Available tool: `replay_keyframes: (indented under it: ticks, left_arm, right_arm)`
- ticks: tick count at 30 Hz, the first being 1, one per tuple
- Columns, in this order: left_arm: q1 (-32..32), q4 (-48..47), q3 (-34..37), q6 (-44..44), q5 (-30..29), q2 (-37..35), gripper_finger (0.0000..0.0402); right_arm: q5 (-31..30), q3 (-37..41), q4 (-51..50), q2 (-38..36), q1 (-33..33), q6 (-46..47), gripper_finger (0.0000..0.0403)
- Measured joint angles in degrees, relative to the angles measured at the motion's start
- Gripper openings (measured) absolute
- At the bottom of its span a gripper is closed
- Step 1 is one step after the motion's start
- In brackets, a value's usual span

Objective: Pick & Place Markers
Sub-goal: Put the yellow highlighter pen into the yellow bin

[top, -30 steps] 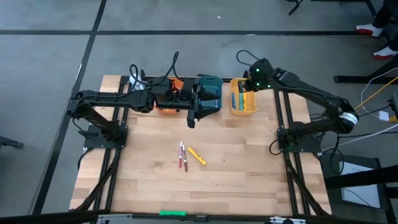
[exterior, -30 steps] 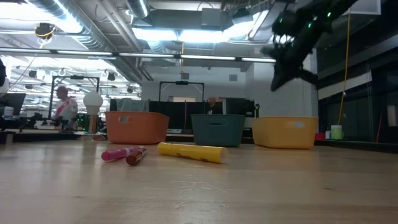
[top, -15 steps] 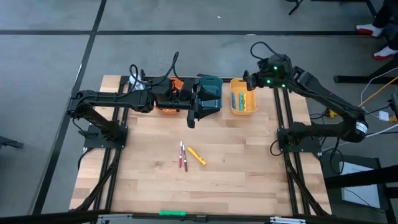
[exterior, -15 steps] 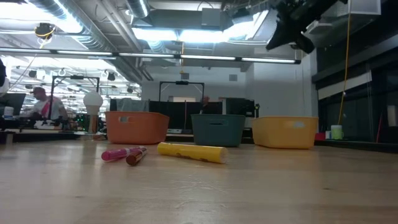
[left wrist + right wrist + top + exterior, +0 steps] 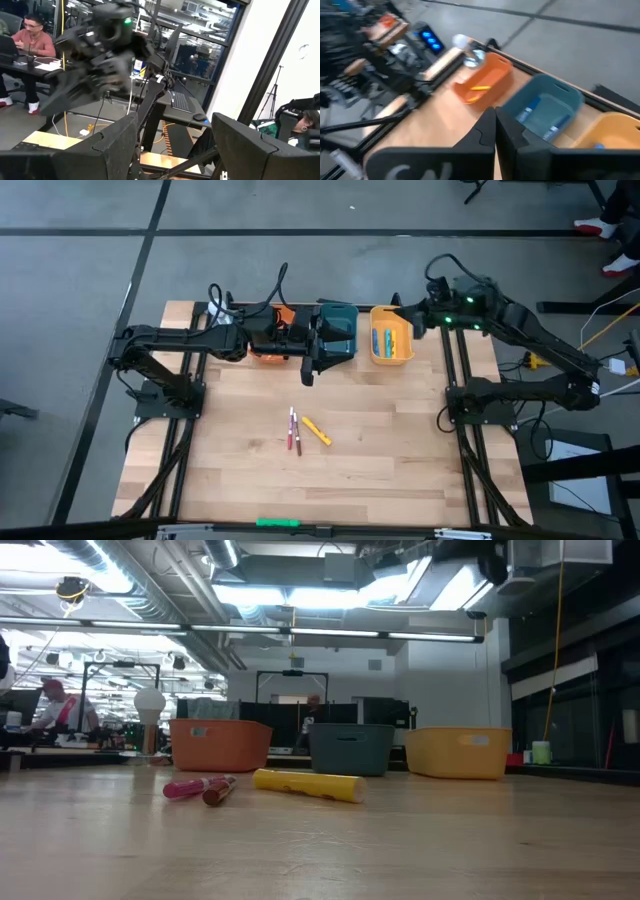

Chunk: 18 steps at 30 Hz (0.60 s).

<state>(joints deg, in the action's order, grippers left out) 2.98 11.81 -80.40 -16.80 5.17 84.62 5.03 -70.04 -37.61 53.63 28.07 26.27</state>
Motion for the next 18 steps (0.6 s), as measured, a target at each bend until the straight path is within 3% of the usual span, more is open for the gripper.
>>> replay_keyframes:
  ticks: [6, 11, 18]
  left_arm:
    - [0.0, -0.06, 0.0, 1.89, 0.83, 0.0, 0.0243]
    - [0.0, -4.85, -0.01, 0.78, 5.45, -0.56, 0.0193]
    - [-2.0, -18.61, 0.0, -1.53, 10.85, -1.97, 0.0128]
  right_arm:
    - [0.18, -1.09, 1.3, -4.84, -5.93, -0.83, 0.0]
    - [0.18, -1.92, 2.77, -7.56, -10.73, 0.51, 0.0]
    - [0.18, -2.86, 3.55, -8.12, -14.99, 0.72, 0.0]
